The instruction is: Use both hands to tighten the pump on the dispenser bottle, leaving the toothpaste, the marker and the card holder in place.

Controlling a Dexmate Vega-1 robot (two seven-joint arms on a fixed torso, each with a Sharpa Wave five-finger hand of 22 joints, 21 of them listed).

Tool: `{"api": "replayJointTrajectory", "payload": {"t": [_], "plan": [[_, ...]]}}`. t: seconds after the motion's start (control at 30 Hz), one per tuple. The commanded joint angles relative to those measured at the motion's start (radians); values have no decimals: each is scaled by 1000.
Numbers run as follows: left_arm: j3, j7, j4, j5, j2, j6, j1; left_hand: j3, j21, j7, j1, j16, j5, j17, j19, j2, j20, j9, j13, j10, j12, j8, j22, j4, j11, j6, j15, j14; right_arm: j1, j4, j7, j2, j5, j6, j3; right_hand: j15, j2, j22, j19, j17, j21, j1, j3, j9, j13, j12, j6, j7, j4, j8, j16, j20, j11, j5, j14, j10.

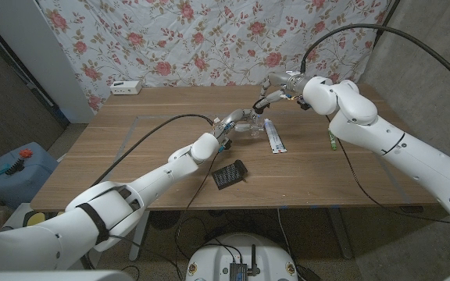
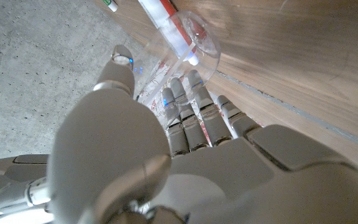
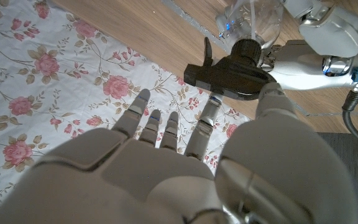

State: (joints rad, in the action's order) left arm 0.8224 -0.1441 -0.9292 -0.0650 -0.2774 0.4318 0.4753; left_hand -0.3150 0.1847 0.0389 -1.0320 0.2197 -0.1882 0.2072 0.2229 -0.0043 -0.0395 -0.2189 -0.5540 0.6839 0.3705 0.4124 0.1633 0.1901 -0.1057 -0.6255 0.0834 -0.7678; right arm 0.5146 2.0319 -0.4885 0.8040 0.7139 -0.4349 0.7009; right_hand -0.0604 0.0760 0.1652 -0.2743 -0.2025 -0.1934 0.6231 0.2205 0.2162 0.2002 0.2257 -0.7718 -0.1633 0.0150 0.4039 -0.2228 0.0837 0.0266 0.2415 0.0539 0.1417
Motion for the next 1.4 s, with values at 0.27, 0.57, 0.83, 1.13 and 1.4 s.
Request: {"api": "replayJointTrajectory", "payload": {"t": [0.27,0.57,0.83,1.13,1.4], "plan": [[8,17,43,8,19,13,-23,-43,-1,33,57,4,-5,3,-1,111,-75,1,-5,52,3,7,2,-37,-43,-159,89,-9,-20,-19,-6,-24,74,-67,46,6,4,4,-20,0,-5,-28,-10,2,0,8,-19,43,-7,10,-11,-1,-1,-5,23,34],[12,21,74,12,30,25,-38,-43,-1,31,58,3,-5,3,0,112,-73,0,-6,54,2,5,2,-38,-42,-156,89,-9,-29,-33,-2,-36,110,-72,59,11,9,4,-32,1,-5,-53,-22,2,0,9,-76,53,-11,30,-14,-4,1,-8,46,62],[14,23,93,16,36,30,-46,-43,-1,32,58,3,-5,3,0,111,-72,0,-7,54,2,6,2,-37,-44,-157,89,-10,-30,-49,12,-51,134,-75,65,23,8,4,-53,2,-7,-58,-25,1,0,12,-136,58,-6,52,-17,-8,4,-8,70,95],[16,26,107,22,41,32,-51,-44,-1,31,58,3,-6,3,0,113,-72,0,-8,54,1,5,2,-37,-40,-155,88,-10,-32,-66,21,-66,161,-83,74,31,4,4,-66,3,-8,-58,-24,0,0,15,-176,61,-2,66,-22,-10,-1,-6,97,121],[17,22,119,23,44,42,-56,-44,-1,31,59,3,-6,4,0,114,-70,0,-9,54,0,6,2,-38,-41,-157,89,-10,-23,-64,26,-73,179,-97,75,43,-2,4,-85,3,-9,-56,-21,-2,-1,18,-241,60,4,90,-26,-14,-5,-6,129,154]]}}
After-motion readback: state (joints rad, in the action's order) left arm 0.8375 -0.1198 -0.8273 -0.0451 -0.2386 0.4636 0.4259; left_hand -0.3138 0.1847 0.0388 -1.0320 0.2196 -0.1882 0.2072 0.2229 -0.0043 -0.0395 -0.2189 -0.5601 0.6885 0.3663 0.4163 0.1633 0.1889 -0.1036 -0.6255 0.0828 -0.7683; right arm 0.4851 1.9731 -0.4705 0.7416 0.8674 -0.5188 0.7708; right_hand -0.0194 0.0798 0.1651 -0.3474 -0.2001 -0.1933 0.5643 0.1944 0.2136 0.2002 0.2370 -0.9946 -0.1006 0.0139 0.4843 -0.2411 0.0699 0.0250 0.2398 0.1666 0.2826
